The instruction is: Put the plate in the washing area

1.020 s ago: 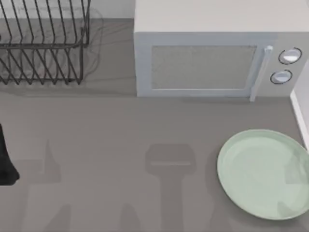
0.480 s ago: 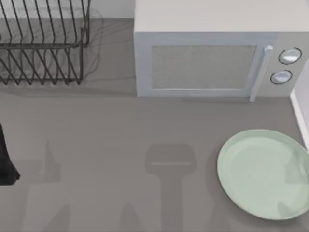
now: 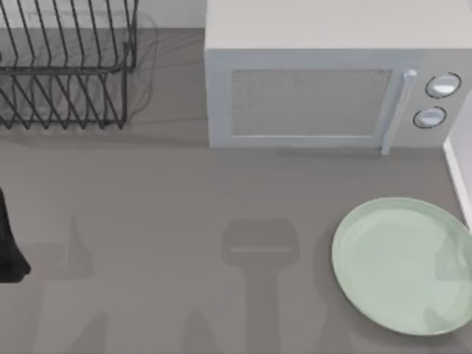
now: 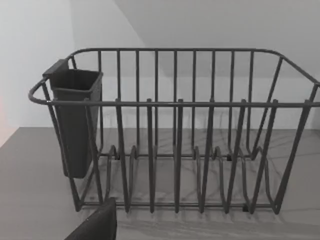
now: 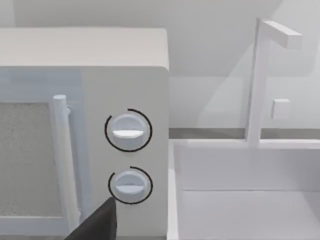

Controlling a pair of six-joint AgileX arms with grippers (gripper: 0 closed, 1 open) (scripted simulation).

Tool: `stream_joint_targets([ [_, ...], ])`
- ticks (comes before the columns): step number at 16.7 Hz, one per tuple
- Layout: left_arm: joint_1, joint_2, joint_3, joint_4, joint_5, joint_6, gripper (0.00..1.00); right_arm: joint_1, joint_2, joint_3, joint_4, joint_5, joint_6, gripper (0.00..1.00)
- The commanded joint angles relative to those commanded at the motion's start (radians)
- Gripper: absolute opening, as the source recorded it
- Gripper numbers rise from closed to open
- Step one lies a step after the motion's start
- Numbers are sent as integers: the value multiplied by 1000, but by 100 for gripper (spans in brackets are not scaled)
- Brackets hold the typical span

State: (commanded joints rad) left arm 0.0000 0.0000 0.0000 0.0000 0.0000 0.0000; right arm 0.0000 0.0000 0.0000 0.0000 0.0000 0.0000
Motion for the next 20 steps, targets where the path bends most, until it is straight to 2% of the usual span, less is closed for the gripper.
stream_joint_targets([
  [5,0,0,0,0,0,0,100,5,10,10,-8,0,5,100],
  [9,0,0,0,0,0,0,100,65,158,143,-112,0,66,100],
  [13,0,0,0,0,0,0,100,172,464,381,-299,0,176,100],
  [20,0,0,0,0,0,0,100,402,1176,890,-697,0,411,100],
])
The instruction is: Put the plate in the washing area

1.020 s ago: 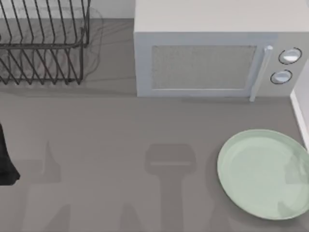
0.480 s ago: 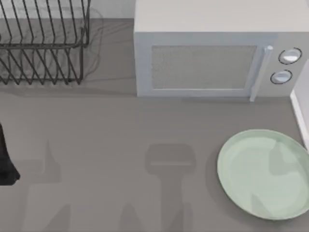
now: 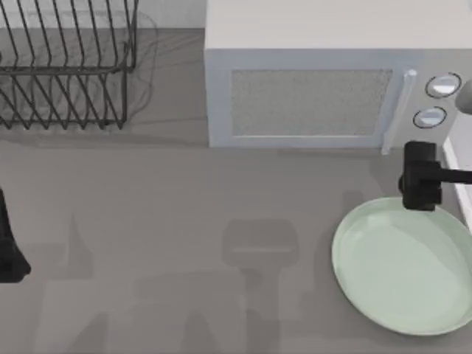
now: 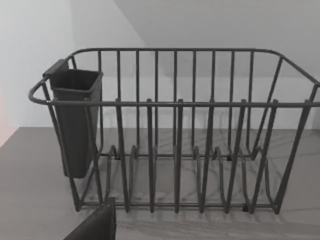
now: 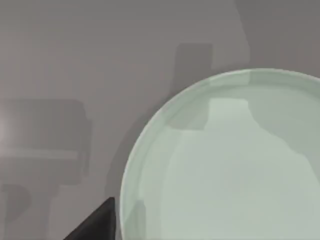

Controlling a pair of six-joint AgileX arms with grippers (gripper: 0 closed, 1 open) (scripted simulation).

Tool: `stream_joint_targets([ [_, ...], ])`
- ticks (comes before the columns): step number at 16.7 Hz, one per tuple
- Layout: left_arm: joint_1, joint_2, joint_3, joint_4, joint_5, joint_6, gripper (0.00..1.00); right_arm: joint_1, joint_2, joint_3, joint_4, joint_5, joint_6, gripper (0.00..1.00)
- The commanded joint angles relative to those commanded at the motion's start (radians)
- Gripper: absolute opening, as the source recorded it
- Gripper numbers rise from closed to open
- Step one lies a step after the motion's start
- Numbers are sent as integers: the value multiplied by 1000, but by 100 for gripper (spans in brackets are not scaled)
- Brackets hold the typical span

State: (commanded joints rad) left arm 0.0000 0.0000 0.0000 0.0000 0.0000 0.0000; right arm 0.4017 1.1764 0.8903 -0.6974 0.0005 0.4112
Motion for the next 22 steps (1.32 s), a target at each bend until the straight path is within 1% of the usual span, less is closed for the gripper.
stream_joint_targets([
  [5,0,0,0,0,0,0,100,139,448,311,-242,0,143,100],
  [8,0,0,0,0,0,0,100,195,618,434,-338,0,199,100],
  [10,0,0,0,0,0,0,100,216,678,480,-374,0,221,100],
  [18,0,0,0,0,0,0,100,217,700,478,-366,0,226,100],
  [22,0,0,0,0,0,0,100,219,764,396,-215,0,228,100],
])
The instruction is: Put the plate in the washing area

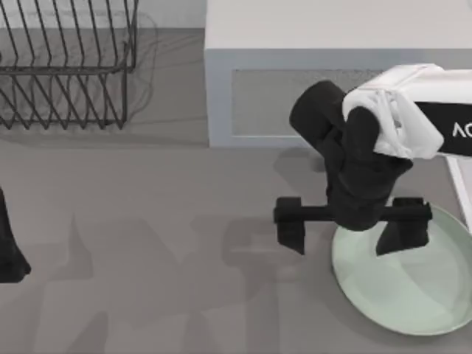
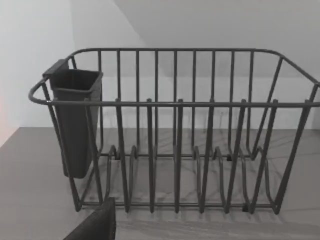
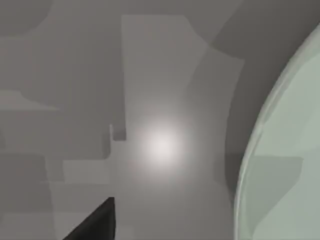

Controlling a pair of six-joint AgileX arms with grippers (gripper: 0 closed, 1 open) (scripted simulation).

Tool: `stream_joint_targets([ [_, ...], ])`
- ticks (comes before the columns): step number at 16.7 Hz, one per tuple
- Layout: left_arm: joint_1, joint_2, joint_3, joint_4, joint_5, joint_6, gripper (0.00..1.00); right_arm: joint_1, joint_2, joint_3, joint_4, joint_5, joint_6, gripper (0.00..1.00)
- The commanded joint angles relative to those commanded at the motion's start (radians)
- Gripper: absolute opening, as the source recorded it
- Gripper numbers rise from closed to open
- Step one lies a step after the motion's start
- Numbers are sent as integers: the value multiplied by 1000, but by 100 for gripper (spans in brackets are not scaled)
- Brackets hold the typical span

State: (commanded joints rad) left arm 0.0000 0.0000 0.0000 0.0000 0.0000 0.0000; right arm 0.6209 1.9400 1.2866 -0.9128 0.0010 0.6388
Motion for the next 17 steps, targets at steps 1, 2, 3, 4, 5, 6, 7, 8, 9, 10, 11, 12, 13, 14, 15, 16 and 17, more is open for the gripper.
stream_joint_targets([
  [1,0,0,0,0,0,0,100,1,20,-26,53,0,1,100],
  [2,0,0,0,0,0,0,100,2,40,-51,103,0,1,100],
  [3,0,0,0,0,0,0,100,3,59,-74,145,0,2,100],
  [4,0,0,0,0,0,0,100,3,76,-94,176,1,3,100],
  [5,0,0,0,0,0,0,100,4,89,-108,196,1,4,100],
  [6,0,0,0,0,0,0,100,5,95,-115,206,1,4,100],
  [7,0,0,0,0,0,0,100,5,96,-115,207,1,4,100],
  [8,0,0,0,0,0,0,100,5,96,-115,207,1,4,100],
  [9,0,0,0,0,0,0,100,5,96,-115,207,1,4,100],
  [10,0,0,0,0,0,0,100,5,96,-115,207,1,4,100],
  [11,0,0,0,0,0,0,100,5,96,-115,207,1,4,92],
  [12,0,0,0,0,0,0,100,5,96,-115,207,1,4,85],
  [13,0,0,0,0,0,0,100,5,96,-115,207,1,4,77],
  [14,0,0,0,0,0,0,100,5,96,-115,207,1,4,70],
  [15,0,0,0,0,0,0,100,5,96,-115,207,1,4,62],
  [16,0,0,0,0,0,0,100,5,96,-115,207,1,4,55],
  [17,0,0,0,0,0,0,100,5,96,-115,207,1,4,47],
])
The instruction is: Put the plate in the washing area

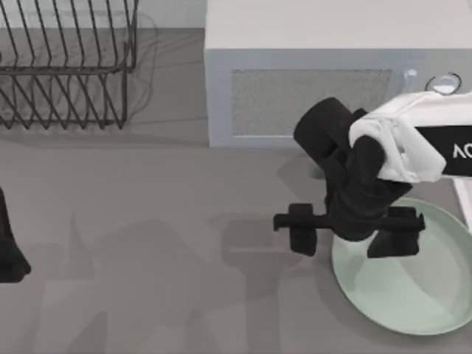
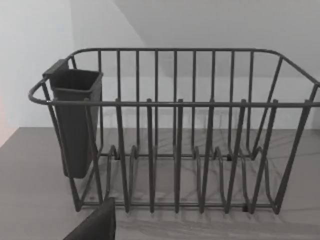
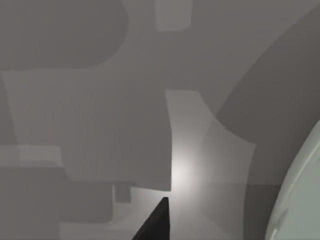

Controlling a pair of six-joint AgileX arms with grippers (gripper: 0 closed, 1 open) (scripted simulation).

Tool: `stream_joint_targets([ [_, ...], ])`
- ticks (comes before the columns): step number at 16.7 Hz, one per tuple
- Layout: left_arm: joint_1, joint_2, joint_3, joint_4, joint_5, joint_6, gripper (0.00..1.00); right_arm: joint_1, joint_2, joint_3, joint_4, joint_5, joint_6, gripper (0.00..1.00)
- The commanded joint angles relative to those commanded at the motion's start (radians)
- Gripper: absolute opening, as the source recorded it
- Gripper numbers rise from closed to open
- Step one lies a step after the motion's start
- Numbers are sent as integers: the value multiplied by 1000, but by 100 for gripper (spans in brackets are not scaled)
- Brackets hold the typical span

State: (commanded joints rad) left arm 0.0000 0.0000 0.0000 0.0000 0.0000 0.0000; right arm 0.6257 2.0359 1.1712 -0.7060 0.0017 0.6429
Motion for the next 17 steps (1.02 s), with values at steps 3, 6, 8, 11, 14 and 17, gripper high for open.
stream_joint_targets([
  [3,0,0,0,0,0,0,100,0,0,0,0,0,0,25],
  [6,0,0,0,0,0,0,100,0,0,0,0,0,0,2],
  [8,0,0,0,0,0,0,100,0,0,0,0,0,0,0],
  [11,0,0,0,0,0,0,100,0,0,0,0,0,0,0],
  [14,0,0,0,0,0,0,100,0,0,0,0,0,0,0],
  [17,0,0,0,0,0,0,100,-16,-96,23,-17,20,-9,0],
])
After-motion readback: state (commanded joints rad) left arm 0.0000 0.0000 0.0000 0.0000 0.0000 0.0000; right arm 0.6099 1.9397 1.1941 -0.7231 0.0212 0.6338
